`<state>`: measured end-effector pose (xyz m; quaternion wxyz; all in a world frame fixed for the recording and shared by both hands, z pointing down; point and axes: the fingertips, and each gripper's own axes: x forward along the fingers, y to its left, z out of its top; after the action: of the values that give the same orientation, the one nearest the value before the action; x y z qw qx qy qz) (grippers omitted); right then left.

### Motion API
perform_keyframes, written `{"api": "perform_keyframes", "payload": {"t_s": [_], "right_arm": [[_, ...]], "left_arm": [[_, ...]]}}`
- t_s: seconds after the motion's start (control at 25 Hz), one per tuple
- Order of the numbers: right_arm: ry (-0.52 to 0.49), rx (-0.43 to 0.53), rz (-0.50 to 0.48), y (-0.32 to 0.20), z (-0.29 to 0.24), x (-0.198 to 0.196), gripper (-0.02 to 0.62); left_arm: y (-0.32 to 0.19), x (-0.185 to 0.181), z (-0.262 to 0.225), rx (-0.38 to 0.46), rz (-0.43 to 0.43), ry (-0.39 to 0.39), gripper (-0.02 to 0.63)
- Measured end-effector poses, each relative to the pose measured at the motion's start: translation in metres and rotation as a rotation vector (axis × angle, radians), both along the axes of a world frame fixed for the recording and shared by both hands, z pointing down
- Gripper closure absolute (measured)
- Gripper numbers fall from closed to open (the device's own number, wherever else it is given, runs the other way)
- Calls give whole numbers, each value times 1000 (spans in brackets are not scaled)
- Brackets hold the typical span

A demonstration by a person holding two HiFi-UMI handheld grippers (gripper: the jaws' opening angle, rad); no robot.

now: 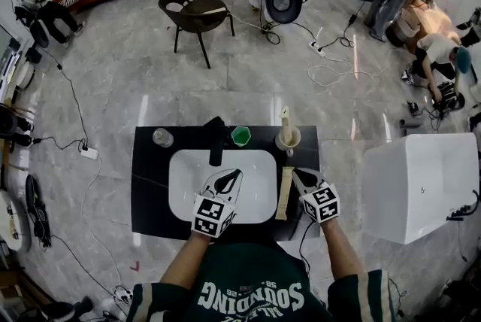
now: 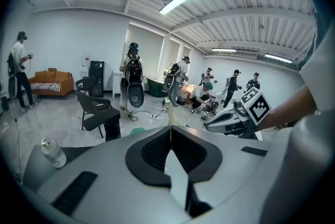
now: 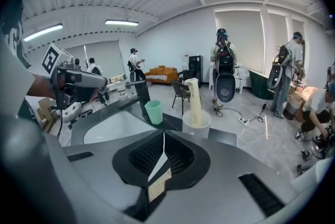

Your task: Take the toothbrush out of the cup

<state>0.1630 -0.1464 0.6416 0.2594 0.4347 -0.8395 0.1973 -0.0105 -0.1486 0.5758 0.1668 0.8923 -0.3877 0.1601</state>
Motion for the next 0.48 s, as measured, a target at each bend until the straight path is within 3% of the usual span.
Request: {"api": "perform_keyframes", "payload": {"t_s": [0.36,0.48], "right_arm": [[-48,82,62,-16,-20,4,547],[-64,95,78,-22,-24,4,461]], "left_arm": [[3,6,0,-2,15,0,589],[5,6,1,-6,13,-1,590]]}}
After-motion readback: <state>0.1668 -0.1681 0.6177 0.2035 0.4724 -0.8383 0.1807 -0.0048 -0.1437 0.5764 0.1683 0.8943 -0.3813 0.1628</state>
